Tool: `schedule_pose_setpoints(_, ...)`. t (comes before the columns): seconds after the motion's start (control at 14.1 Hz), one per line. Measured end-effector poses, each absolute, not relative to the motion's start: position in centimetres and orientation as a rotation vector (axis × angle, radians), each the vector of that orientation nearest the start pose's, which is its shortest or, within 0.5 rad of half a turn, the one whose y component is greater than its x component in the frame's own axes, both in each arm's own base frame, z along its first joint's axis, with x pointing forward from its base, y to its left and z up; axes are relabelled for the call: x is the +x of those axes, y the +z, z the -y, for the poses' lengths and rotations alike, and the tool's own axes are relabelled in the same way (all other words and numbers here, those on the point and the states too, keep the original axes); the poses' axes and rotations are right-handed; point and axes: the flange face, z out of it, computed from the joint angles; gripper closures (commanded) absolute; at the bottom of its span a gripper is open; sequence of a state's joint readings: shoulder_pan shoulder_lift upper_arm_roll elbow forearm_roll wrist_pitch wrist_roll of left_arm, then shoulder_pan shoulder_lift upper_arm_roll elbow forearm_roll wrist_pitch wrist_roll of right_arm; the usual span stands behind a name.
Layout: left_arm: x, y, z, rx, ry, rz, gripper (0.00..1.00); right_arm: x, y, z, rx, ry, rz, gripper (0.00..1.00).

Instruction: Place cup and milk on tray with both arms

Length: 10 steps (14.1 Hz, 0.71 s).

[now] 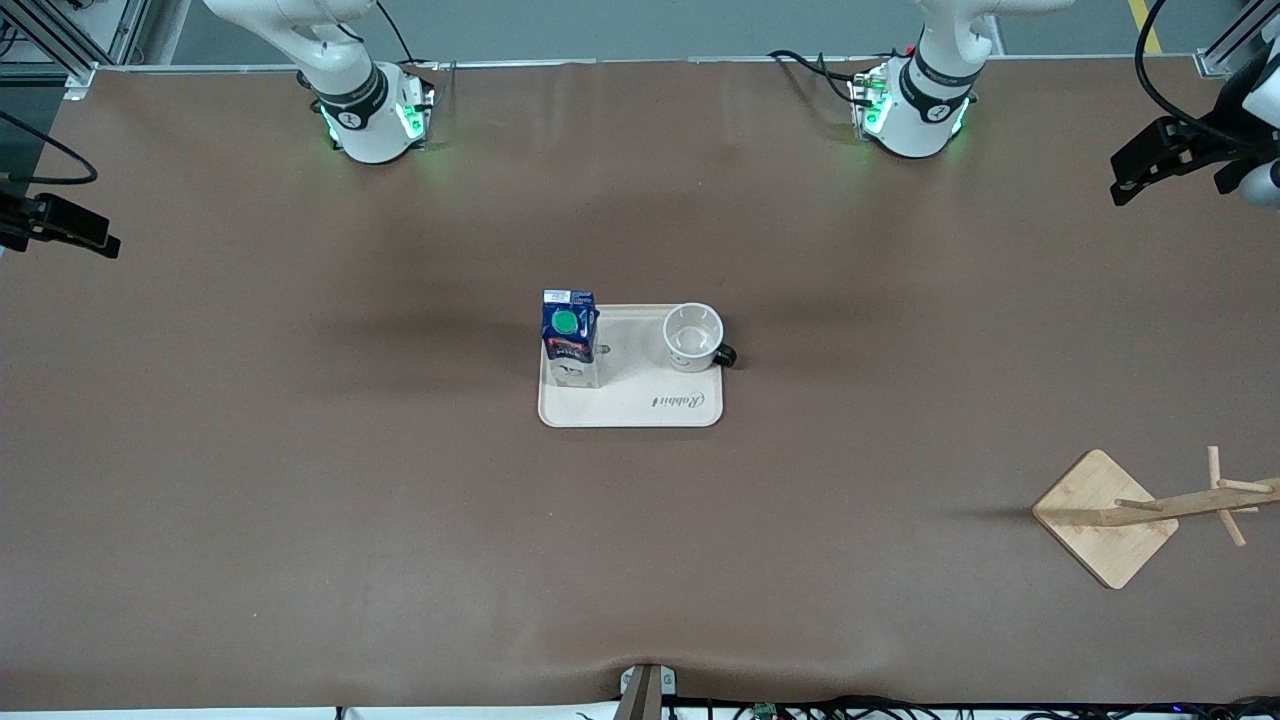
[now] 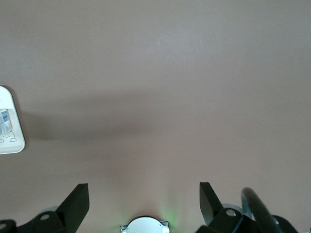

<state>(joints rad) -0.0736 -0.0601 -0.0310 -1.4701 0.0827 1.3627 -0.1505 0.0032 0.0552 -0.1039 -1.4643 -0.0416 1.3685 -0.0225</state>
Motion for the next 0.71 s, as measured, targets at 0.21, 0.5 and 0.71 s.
schedule_pose_setpoints(0.21, 51.0, 68.2, 4.4, -3.05, 0.06, 0.091, 0.0, 55.2, 61.8, 6.2, -3.184, 0.273, -0.138, 0.0)
schedule_pose_setpoints(0.5, 51.1, 67.5, 4.8, -3.059, 0.039, 0.079, 0.0, 55.4, 62.1, 5.7, -3.197, 0.262, -0.122, 0.0)
schedule_pose_setpoints(0.71, 51.0, 66.5, 5.1, -3.068, 0.015, 0.068, 0.0, 55.3, 63.4, 6.4, -3.222, 0.224, -0.144, 0.0)
